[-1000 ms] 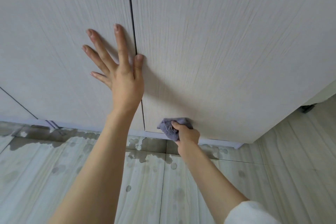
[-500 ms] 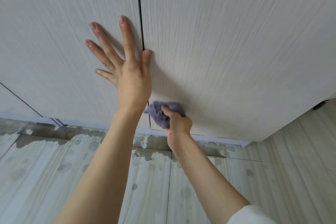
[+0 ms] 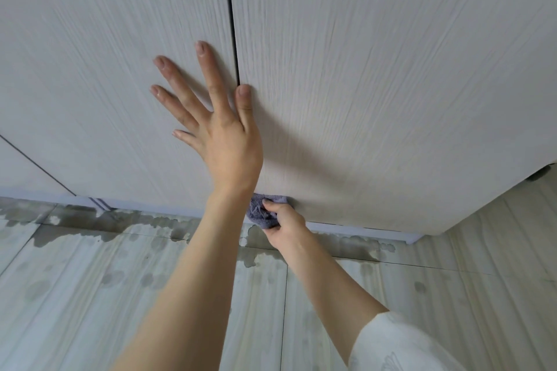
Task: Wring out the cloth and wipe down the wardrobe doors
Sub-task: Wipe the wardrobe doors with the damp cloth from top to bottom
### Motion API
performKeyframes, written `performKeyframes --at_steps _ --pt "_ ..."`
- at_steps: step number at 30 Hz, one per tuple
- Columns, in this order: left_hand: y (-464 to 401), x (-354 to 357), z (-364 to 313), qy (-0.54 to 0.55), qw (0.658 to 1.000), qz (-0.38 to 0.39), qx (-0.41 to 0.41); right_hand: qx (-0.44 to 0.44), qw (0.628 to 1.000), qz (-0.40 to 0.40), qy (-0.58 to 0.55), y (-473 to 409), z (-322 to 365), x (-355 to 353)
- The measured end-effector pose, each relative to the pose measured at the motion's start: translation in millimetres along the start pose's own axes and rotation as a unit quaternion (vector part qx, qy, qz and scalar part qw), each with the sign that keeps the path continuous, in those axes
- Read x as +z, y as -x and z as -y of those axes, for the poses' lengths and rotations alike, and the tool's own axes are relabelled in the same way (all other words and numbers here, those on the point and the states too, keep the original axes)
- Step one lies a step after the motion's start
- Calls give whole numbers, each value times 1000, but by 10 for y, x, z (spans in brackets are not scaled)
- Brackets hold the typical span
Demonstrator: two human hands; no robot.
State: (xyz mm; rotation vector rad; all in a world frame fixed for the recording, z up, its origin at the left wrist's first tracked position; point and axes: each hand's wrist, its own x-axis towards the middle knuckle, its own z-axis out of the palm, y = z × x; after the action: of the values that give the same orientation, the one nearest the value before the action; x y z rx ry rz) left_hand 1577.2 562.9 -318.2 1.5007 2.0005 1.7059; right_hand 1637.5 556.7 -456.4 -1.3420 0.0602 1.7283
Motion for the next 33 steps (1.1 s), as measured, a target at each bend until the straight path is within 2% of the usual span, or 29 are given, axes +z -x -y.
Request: performKeyframes --at_steps 6,12,20,22,25,33 --pt "30 54 -25 12 1000 -19 -20 -2 998 -60 12 -181 114 -335" --pt "59 99 -67 18 999 -38 -24 -25 998 -62 12 -315 295 -600" --pt "101 156 -99 26 997 -55 -45 -61 992 -55 96 -378 701 -1127" --pt "123 178 -115 35 996 -59 -55 -75 987 -77 117 -408 854 -1338" --pt "147 220 -136 34 995 -68 -69 -111 974 -150 125 -404 1074 -1606" --pt "200 278 -161 47 993 -77 -82 -153 948 -228 162 -302 1599 -2160"
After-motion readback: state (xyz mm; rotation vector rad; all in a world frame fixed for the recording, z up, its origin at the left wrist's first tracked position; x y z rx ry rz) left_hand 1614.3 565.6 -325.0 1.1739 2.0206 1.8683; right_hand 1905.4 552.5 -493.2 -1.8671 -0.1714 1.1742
